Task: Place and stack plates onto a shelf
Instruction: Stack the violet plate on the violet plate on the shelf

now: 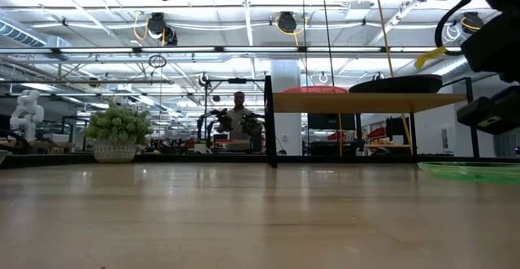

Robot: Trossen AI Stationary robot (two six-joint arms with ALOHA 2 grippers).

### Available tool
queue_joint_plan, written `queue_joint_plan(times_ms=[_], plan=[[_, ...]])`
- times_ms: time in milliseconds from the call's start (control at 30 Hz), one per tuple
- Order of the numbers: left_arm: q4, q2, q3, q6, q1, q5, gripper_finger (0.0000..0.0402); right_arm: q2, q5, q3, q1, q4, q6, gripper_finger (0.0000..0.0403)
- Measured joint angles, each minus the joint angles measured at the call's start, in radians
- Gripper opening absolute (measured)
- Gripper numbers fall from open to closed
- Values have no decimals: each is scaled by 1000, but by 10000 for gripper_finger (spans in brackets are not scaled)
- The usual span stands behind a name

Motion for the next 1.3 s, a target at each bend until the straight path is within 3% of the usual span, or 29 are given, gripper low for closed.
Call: queue_joint_plan(times_ms=[267,600,900,1100,1300], plan=[[0,0,0,-2,0,-5,74,66,-27,0,0,23,-4,90],[0,0,0,2,0,-5,74,85,-35,2,0,34,47,6],[-1,0,0,9,0,-21,74,45,-23,9,0,87,294,3],[0,0,0,8,0,-22,74,6,75,62,-1,50,539,1],[0,0,0,8,0,-22,74,2,139,169,-1,-73,637,1]])
